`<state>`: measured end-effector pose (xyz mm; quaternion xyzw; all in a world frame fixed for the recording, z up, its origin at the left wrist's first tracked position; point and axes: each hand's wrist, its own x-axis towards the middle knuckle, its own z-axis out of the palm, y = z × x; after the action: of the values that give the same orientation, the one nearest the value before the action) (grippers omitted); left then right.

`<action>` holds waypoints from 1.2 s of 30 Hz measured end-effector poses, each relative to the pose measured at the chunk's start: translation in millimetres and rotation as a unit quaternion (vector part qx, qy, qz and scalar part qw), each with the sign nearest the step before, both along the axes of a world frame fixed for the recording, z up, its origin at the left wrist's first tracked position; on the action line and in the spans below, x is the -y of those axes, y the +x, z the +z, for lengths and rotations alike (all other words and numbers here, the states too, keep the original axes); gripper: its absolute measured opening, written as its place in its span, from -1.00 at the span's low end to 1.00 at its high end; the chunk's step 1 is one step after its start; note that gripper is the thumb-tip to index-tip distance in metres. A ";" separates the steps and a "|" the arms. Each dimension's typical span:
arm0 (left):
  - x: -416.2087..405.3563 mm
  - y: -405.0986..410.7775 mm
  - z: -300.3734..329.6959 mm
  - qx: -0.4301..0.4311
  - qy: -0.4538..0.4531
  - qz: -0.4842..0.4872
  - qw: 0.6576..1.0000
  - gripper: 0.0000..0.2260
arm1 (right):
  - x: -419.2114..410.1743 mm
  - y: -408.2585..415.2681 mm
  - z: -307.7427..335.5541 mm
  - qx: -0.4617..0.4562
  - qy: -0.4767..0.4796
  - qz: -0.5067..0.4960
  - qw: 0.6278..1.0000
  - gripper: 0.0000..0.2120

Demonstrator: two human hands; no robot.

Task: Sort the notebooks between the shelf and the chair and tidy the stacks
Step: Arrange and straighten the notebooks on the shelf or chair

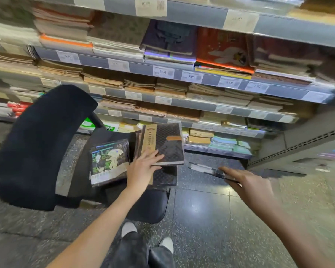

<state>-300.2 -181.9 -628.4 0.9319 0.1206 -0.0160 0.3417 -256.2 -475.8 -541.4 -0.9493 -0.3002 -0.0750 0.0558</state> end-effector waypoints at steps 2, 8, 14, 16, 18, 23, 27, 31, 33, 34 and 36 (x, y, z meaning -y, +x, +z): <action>6.8 -8.1 -9.3 -0.002 0.018 -0.012 1.000 -0.67 | 0.2 -0.6 -9.0 -0.004 0.001 0.009 1.000 -0.60; 16.3 -28.5 -47.0 0.046 0.150 -0.068 0.985 -0.64 | -2.9 -0.6 -23.4 -0.033 0.020 0.015 0.999 -0.61; 17.4 -30.7 -38.6 -0.068 0.064 -0.062 0.994 -0.52 | -9.5 4.0 -13.0 -0.070 0.041 0.027 0.996 -0.69; 15.4 -23.0 -12.8 -0.085 -0.012 -0.022 0.996 -0.48 | -15.2 8.4 -3.2 -0.077 0.039 0.028 0.996 -0.68; 13.5 -13.7 22.3 -0.093 -0.143 0.018 0.985 -0.46 | -23.3 14.7 10.1 -0.080 0.039 0.034 0.995 -0.63; 16.4 1.5 91.1 0.016 -0.238 -0.012 0.971 -0.50 | -45.4 28.9 39.4 -0.081 0.047 0.064 0.994 -0.58; 8.0 7.8 114.4 0.053 -0.261 0.060 0.962 -0.69 | -69.6 41.2 56.3 -0.133 0.056 0.081 0.986 -0.59; -23.0 2.5 119.0 0.120 -0.161 0.063 0.978 -0.74 | -105.5 54.1 57.4 -0.209 0.073 0.072 0.973 -0.52; -47.5 -1.9 112.3 0.161 -0.089 0.065 0.981 -0.76 | -127.7 58.9 51.4 -0.255 0.079 0.049 0.963 -0.42; -62.1 -4.3 107.3 0.178 -0.060 0.069 0.980 -0.77 | -138.5 59.9 46.8 -0.280 0.081 0.034 0.956 -0.37; -93.0 -10.2 96.8 0.195 -0.017 0.091 0.976 -0.78 | -158.4 57.6 34.4 -0.329 0.083 0.010 0.941 -0.32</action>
<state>-310.4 -89.0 -531.7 0.8962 0.1357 0.1950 0.3746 -198.6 -317.3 -506.9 -0.9100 -0.2669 0.2172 0.2311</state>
